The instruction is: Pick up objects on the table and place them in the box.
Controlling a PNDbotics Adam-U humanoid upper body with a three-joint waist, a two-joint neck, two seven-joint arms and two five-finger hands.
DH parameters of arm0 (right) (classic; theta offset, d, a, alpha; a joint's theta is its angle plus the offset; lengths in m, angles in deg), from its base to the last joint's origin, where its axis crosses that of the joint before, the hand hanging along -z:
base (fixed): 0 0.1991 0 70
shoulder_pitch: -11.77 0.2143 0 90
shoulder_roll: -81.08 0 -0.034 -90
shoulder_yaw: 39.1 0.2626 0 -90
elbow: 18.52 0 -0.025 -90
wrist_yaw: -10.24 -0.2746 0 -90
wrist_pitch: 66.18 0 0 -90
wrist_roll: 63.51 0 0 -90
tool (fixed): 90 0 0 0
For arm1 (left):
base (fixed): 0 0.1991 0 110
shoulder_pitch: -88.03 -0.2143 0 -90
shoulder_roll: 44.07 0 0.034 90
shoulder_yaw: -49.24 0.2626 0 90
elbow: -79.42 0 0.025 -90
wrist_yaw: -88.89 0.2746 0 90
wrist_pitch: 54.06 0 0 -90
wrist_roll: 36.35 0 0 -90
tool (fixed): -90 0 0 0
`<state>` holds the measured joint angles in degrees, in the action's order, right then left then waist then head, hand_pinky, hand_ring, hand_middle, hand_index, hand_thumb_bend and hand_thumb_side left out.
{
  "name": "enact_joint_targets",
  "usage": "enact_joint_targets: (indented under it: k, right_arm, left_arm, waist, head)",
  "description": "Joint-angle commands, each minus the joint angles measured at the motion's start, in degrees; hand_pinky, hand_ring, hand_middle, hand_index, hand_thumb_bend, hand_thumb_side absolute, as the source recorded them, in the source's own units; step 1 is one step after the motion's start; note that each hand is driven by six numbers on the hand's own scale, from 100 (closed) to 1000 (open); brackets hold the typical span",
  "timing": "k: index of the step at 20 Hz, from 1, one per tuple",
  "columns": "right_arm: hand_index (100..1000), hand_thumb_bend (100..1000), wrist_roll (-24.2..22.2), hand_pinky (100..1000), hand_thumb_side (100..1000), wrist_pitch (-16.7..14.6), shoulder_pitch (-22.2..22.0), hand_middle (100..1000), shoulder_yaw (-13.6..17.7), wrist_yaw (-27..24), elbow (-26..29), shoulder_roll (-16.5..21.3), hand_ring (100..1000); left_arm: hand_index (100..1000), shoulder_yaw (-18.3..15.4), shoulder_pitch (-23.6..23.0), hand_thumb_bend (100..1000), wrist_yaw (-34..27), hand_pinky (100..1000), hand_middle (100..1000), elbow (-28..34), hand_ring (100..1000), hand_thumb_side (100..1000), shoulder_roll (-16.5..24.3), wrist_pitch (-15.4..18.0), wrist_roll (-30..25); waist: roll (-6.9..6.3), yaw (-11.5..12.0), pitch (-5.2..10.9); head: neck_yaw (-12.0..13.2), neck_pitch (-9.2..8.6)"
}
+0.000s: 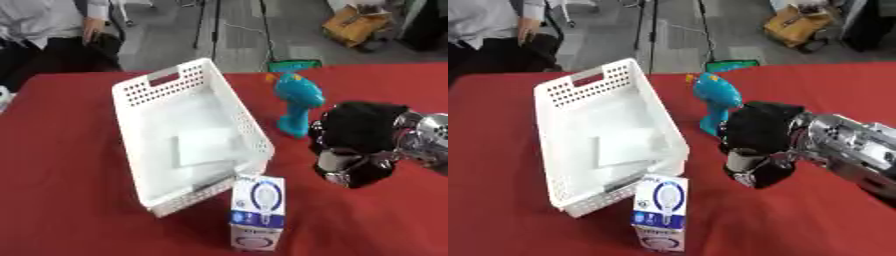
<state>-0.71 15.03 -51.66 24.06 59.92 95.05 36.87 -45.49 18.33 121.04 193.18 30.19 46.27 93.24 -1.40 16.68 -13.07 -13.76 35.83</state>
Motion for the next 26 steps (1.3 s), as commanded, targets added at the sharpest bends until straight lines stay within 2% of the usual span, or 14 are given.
enact_joint_targets:
  k: [1, 11, 17, 21, 26]
  right_arm:
    - [439, 100, -1.2, 100, 463, 0.5, 2.1, 346, 1.5, -2.1, 1.0, 2.5, 340]
    - [427, 100, -4.3, 100, 466, 2.6, 7.5, 324, 3.0, -5.9, 1.0, 1.4, 315]
    - [421, 100, -5.0, 100, 471, 3.4, 10.0, 312, 3.0, -6.5, 1.0, 0.1, 299]
    - [421, 100, -5.8, 100, 476, 5.1, 12.3, 310, 3.5, -6.4, 1.0, -1.3, 292]
    - [421, 100, -6.0, 100, 480, 6.8, 13.3, 308, 4.2, -5.8, 0.4, -1.8, 284]
  left_arm:
    - [780, 0.3, 1.2, 100, 0.1, 680, 717, 0.8, 735, 988, 1.7, 0.3, 0.0]
    - [779, 0.4, 2.5, 100, -0.1, 678, 717, 0.8, 735, 985, 2.0, 0.5, 0.3]
    - [779, 0.5, 3.1, 100, -0.4, 678, 718, 0.8, 735, 985, 1.8, 0.6, 0.3]
    - [779, 0.6, 3.6, 100, -0.8, 677, 718, 0.8, 735, 987, 1.4, 0.6, 0.2]
    - [779, 0.6, 4.3, 100, -0.9, 676, 718, 0.8, 735, 987, 1.2, 0.6, 0.2]
  waist:
    - [1.29, 0.5, 0.54]
    - [3.11, 3.6, -2.00]
    - [3.19, 5.0, -3.05]
    - [2.89, 7.0, -4.00]
    - [3.09, 8.9, -5.04]
  head:
    - [-0.7, -1.35]
    - [-2.6, -4.25]
    - [-4.2, -5.26]
    - [-6.8, -6.58]
    - [-8.7, -8.13]
